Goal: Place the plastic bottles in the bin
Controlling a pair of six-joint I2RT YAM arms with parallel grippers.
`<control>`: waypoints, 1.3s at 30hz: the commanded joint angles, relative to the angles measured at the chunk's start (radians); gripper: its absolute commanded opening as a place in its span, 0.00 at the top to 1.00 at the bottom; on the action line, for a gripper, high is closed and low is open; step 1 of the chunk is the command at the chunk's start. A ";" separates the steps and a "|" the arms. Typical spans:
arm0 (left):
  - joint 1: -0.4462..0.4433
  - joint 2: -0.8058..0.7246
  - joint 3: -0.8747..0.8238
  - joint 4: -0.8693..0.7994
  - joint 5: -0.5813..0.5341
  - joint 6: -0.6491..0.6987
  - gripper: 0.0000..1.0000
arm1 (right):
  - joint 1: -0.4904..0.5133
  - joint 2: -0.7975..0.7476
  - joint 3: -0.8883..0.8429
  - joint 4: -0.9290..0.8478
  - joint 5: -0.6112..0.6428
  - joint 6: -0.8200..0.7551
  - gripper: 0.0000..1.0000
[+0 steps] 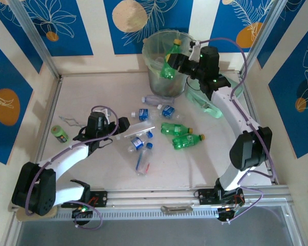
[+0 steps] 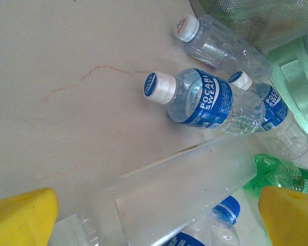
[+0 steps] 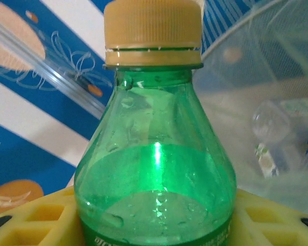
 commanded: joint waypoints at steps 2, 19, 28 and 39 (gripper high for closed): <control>0.005 -0.042 -0.024 -0.003 0.003 0.020 0.00 | -0.040 0.095 0.123 0.128 0.010 0.066 0.46; 0.008 -0.125 -0.072 -0.044 -0.017 0.029 0.00 | -0.033 0.476 0.673 -0.157 0.120 -0.069 0.43; 0.007 -0.136 -0.073 -0.048 -0.017 0.032 0.00 | 0.004 0.586 0.866 -0.341 0.212 -0.174 0.38; 0.007 -0.147 -0.079 -0.051 -0.018 0.030 0.00 | 0.009 0.609 0.934 -0.385 0.220 -0.187 0.22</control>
